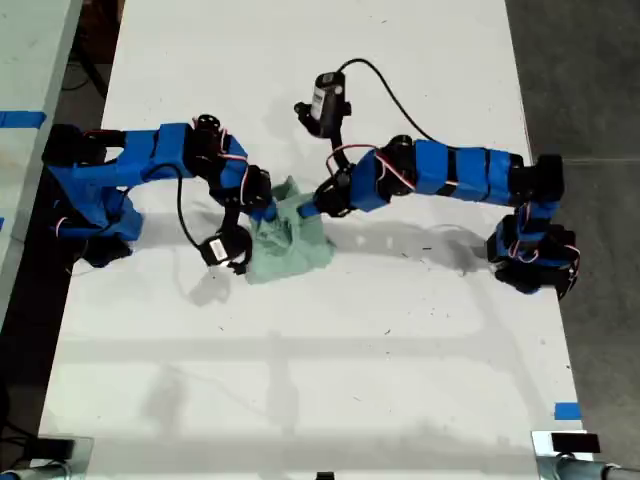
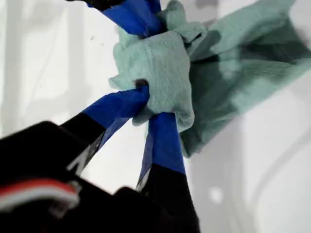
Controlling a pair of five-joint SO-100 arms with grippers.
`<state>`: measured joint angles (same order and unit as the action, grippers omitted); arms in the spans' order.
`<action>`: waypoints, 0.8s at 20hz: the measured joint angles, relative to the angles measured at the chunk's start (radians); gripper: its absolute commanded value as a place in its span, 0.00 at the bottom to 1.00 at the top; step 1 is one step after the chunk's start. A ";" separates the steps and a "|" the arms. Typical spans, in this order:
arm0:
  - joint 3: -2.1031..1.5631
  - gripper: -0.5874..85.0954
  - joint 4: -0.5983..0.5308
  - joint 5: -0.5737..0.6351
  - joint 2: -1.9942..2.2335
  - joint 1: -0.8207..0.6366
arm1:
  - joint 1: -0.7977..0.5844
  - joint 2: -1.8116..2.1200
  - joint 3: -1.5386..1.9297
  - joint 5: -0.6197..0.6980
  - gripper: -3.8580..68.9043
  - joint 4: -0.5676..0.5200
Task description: Fold t shirt
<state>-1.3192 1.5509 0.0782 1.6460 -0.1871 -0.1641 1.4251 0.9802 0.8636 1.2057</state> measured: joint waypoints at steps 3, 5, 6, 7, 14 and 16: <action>-0.061 0.22 0.017 0.083 0.005 -0.140 | -0.098 0.000 0.080 0.015 0.31 -0.067; -0.126 0.26 0.020 0.127 -0.006 -0.222 | -0.135 -0.002 0.091 0.032 0.42 -0.087; -0.143 0.25 0.021 0.150 -0.017 -0.258 | -0.152 0.000 0.091 0.038 0.47 -0.091; -0.146 0.24 0.021 0.167 -0.020 -0.287 | -0.167 0.000 0.091 0.043 0.49 -0.091; -0.146 0.17 0.034 0.249 0.104 -0.411 | -0.295 0.144 0.141 0.080 0.45 0.035; -0.161 0.10 0.035 0.249 0.225 -0.434 | -0.304 0.255 0.227 0.071 0.36 0.077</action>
<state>-1.4803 1.5861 0.3267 1.8715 -0.6213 -0.4679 1.6797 1.2072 0.9342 1.2824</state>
